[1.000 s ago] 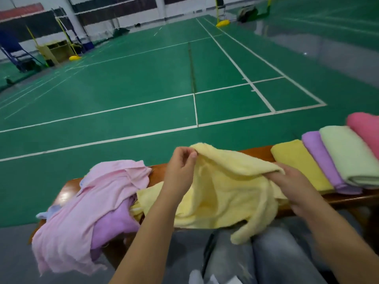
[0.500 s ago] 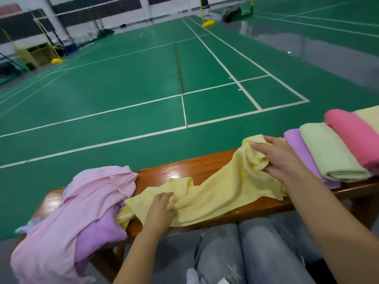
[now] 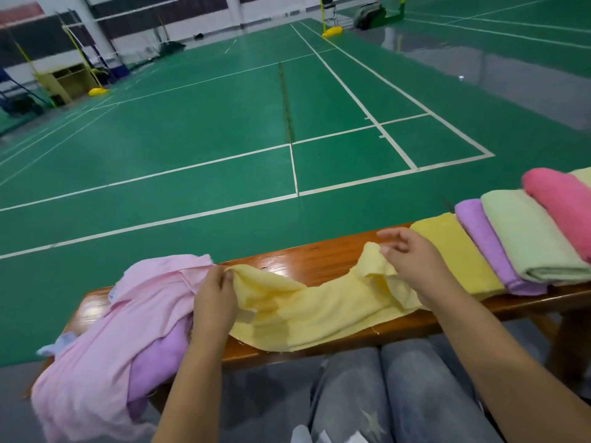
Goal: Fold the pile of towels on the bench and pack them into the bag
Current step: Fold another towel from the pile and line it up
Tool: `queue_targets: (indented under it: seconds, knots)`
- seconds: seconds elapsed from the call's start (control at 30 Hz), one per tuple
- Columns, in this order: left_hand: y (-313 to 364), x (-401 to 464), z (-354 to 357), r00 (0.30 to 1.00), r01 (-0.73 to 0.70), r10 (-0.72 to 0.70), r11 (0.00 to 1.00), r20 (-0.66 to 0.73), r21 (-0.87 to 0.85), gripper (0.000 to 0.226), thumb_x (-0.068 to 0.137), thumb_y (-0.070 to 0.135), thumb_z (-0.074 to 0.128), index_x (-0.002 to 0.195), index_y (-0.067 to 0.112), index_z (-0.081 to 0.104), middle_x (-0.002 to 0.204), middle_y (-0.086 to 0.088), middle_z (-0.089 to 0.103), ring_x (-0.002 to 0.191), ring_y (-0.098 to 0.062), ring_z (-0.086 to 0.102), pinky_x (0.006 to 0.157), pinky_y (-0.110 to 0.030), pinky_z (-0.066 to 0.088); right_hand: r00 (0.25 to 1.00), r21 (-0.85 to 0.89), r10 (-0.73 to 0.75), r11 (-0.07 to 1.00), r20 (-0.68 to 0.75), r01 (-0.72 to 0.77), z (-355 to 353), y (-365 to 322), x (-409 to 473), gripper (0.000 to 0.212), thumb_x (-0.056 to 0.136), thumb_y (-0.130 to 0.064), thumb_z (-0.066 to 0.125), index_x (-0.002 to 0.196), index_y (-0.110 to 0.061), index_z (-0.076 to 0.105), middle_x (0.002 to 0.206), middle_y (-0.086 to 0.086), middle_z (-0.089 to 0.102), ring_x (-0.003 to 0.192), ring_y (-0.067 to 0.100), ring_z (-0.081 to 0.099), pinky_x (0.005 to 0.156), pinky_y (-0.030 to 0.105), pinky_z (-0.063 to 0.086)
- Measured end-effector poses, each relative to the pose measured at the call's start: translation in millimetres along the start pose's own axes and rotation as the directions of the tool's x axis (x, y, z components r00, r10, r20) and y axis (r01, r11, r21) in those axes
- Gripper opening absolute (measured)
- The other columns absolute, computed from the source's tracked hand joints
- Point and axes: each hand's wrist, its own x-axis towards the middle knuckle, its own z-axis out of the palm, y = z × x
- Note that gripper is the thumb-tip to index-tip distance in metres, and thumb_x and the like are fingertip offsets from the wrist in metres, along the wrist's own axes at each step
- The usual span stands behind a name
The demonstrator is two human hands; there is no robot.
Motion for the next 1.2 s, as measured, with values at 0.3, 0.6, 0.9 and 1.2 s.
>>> queue_targets:
  seconds: [0.3,0.6,0.9,1.2]
  knots:
    - [42,-13,9,0.931,0.192,0.006,0.843,0.365,-0.503,0.022,0.097,0.017,0.056,0.119,0.021,0.058,0.091,-0.009,0.062,0.072,-0.024,0.053,0.064,-0.038,0.046,0.969,0.436,0.097,0.88,0.226,-0.189,10,-38,-4,0.02,0.092,-0.003,0.058,0.108,-0.014,0.061,0.091,0.01,0.068,0.062,0.013,0.066,0.049,0.023,0.052]
    - [-2,13,45,0.918,0.382,-0.233,0.736,0.321,-0.559,0.036,0.095,0.011,0.056,0.13,0.017,0.054,0.13,-0.012,0.057,0.11,-0.027,0.058,0.084,-0.041,0.052,0.954,0.191,0.277,0.948,-0.115,-0.253,2,21,12,0.034,0.092,-0.007,0.058,0.125,-0.012,0.052,0.128,0.005,0.051,0.105,0.016,0.049,0.083,0.03,0.043]
    - [-34,-9,54,0.845,-0.026,-0.065,0.986,0.531,0.162,0.097,0.091,0.012,0.059,0.15,0.041,-0.012,0.161,-0.008,-0.015,0.148,-0.031,0.004,0.116,-0.041,0.026,0.938,-0.637,0.136,0.763,0.319,0.106,17,87,-23,0.057,0.08,-0.022,0.071,0.132,-0.028,0.05,0.132,0.004,0.043,0.119,0.021,0.046,0.098,0.031,0.044]
    - [-60,-36,58,0.769,-0.467,0.063,0.735,0.636,0.492,0.074,0.089,0.035,0.065,0.148,0.044,0.021,0.155,-0.005,0.016,0.139,-0.028,0.025,0.112,-0.037,0.029,0.966,-0.729,-0.084,0.64,0.246,0.241,21,113,-22,0.031,0.087,-0.02,0.064,0.117,-0.024,0.057,0.126,-0.005,0.048,0.112,0.018,0.045,0.089,0.03,0.038]
